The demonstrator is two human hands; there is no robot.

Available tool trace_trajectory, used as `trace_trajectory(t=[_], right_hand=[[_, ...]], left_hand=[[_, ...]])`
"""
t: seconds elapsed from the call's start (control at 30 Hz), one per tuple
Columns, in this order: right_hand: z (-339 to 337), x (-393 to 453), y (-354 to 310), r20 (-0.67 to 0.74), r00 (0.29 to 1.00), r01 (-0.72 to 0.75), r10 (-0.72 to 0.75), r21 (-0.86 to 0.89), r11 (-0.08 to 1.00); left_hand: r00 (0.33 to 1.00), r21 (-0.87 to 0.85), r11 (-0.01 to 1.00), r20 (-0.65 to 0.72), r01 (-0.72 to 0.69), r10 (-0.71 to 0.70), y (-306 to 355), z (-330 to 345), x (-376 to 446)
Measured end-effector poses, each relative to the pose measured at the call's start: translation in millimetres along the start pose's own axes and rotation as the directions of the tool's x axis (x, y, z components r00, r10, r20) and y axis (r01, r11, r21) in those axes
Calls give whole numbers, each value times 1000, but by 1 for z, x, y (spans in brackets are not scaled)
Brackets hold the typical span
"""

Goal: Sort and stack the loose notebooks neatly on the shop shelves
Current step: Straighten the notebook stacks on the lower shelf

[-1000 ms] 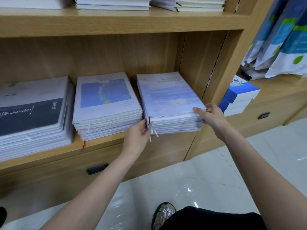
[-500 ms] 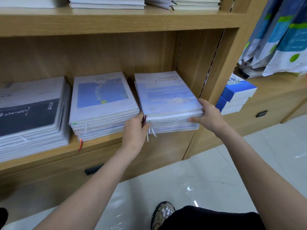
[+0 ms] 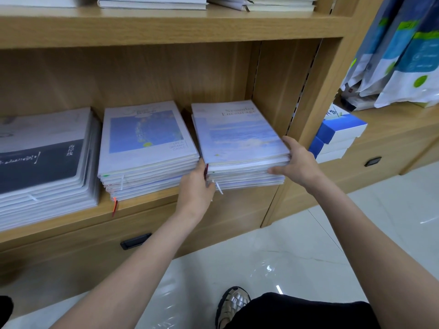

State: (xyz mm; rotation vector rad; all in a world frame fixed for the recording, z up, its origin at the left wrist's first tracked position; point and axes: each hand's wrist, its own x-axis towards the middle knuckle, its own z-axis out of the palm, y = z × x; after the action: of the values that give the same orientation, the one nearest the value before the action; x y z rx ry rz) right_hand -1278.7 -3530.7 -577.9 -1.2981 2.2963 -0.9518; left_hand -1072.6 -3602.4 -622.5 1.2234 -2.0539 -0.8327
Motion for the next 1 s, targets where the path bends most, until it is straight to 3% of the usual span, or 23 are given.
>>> trace_trajectory(t=[0.13,0.33,0.47,0.63,0.9,1.0], right_hand=[[1,-2,1,-16,1000,14,-14,-5,1000],[-8,-3,9,95,995,-48,25,253,966],[-10,-3,5,63,997,30,-39,134,990],[-6,-1,6,-2,996,88,-88,82,993],[-2,1,15,-101,994,57,-52,48,997],[-2,1,16,-99,994,52,-46,63,997]], left_hand=[[1000,99,995,-3,-3,3,1,0,1],[1000,-125,992,2,9,-9,2,-14,0],[998,-202,979,-50,16,-26,9,-20,-1],[994,-119,993,-114,-5,-8,11,-19,2],[972,-102,994,-233,-35,10,9,-11,-3],[979,-99,993,-203,-57,36,5,-13,-6]])
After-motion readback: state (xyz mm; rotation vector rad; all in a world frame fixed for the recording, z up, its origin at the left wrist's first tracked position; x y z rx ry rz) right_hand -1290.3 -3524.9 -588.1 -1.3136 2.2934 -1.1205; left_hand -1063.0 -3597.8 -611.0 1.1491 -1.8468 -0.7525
